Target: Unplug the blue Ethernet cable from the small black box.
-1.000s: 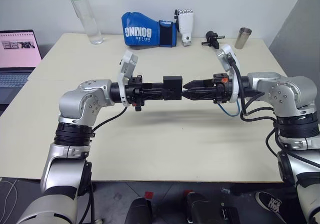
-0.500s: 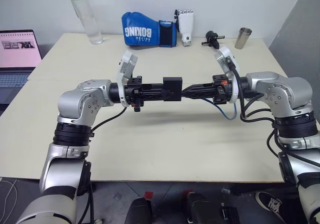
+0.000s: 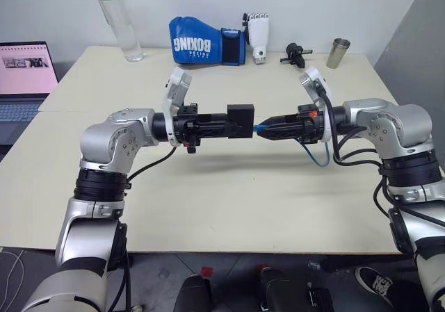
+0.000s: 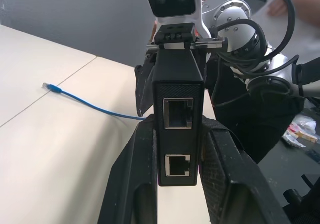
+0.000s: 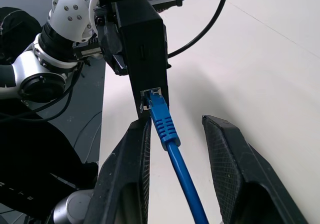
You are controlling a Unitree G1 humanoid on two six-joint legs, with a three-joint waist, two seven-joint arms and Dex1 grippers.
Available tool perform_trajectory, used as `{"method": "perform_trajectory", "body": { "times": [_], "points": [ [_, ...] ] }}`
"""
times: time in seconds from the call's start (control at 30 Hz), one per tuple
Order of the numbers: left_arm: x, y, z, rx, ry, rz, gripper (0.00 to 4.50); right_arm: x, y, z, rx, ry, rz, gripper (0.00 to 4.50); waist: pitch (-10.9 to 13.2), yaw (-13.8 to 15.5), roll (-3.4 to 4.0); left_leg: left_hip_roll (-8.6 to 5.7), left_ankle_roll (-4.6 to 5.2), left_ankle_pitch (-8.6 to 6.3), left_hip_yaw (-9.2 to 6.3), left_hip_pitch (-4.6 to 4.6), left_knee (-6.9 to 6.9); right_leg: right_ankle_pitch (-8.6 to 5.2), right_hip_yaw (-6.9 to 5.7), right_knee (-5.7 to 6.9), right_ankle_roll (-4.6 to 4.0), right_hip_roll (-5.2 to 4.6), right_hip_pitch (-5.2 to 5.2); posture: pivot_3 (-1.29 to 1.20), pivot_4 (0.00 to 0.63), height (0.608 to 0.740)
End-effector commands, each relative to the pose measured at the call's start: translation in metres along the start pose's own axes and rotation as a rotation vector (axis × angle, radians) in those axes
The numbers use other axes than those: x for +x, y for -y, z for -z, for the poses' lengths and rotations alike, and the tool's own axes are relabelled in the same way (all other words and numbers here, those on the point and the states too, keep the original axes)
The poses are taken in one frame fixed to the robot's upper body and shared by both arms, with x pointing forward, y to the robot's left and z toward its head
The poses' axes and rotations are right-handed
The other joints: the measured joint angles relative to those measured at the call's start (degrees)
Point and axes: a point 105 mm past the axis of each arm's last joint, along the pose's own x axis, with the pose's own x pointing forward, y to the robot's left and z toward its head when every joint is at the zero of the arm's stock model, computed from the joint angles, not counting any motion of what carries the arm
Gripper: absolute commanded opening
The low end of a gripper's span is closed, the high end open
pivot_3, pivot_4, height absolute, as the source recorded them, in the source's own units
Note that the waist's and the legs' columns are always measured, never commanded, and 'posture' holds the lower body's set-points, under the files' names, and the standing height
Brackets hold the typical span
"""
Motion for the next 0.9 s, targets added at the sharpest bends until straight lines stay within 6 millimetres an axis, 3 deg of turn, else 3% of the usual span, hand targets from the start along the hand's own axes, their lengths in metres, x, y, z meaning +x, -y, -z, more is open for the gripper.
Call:
{"method": "perform_trajectory", "body": {
  "times": [0.03,0.27,0.9],
  "points": [
    [0.0009,0.0037,-0.012,0.053,0.015,0.017,0.78,-0.0009,-0.0036,-0.0118,-0.057,0.008,-0.011,1.69,0.0,0.0,0.0,0.0,0.0,0.0,0.0,0.0,0.0,0.0,0.0,0.0,0.0,0.0,0.0,0.0,0.15,0.74],
    [0.0013,0.0032,-0.0115,0.051,0.012,0.016,0.78,-0.002,-0.0117,-0.0121,-0.048,-0.008,-0.063,1.69,0.0,0.0,0.0,0.0,0.0,0.0,-0.01,0.0,0.0,0.0,-0.01,0.0,0.0,0.0,0.0,0.0,0.15,0.74],
    [0.0024,0.0021,-0.0101,0.046,0.009,0.017,0.78,0.0011,-0.008,-0.0153,-0.048,-0.013,-0.077,1.69,0.0,0.0,0.01,0.0,0.0,0.0,-0.01,0.0,0.0,0.0,-0.01,0.0,0.0,0.0,0.0,0.0,0.15,0.74]
  ]
}}
